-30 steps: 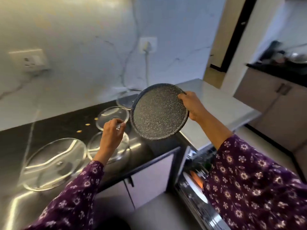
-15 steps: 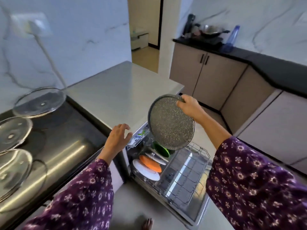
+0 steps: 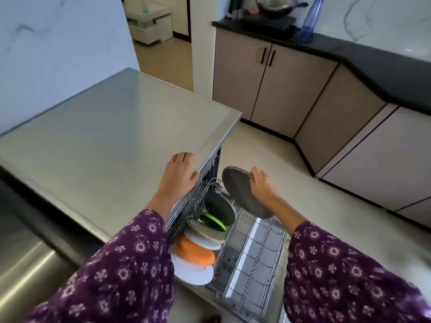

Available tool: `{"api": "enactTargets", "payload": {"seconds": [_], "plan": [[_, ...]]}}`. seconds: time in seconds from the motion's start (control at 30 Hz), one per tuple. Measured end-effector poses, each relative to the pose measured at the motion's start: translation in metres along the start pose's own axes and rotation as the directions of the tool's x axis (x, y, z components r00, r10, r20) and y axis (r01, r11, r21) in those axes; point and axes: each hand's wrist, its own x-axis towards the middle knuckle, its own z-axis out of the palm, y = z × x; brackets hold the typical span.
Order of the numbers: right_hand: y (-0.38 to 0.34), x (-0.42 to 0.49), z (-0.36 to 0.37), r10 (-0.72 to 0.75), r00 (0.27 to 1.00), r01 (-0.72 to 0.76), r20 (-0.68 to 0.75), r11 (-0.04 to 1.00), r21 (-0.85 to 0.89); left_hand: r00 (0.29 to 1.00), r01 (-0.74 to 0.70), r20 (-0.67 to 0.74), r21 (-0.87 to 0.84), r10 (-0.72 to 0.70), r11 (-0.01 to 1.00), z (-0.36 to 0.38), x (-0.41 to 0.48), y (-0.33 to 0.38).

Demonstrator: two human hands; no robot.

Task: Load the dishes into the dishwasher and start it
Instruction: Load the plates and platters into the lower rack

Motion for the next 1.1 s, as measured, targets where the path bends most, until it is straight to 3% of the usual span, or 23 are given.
{"api": "enactTargets", "payload": {"seconds": [0.2,0.3,0.47,0.73,1.1], "plan": [[0.036,0.076,0.053,0.087,0.995,-0.085,0.047,0.995,-0.046,0.996,-0.089,0.002,0.054,0.089,0.995,0.035,0.087,-0.006],[0.054,0.111,0.083,0.093,0.991,-0.086,0.095,0.993,-0.080,0.997,-0.077,-0.028,0.000,0.077,0.997,0.056,0.117,-0.013],[0.085,0.157,0.144,0.053,0.977,-0.025,0.207,0.990,-0.138,0.994,-0.051,-0.097,-0.066,0.044,0.996,0.084,0.121,-0.023],[0.110,0.206,0.222,0.017,0.961,0.006,0.275,0.997,-0.081,0.986,-0.089,-0.149,-0.084,0.076,0.992,0.088,0.123,-0.027],[0.129,0.219,0.263,0.059,0.941,-0.023,0.335,0.994,-0.111,0.982,-0.063,-0.183,-0.056,0.051,0.996,0.090,0.122,-0.026]]}}
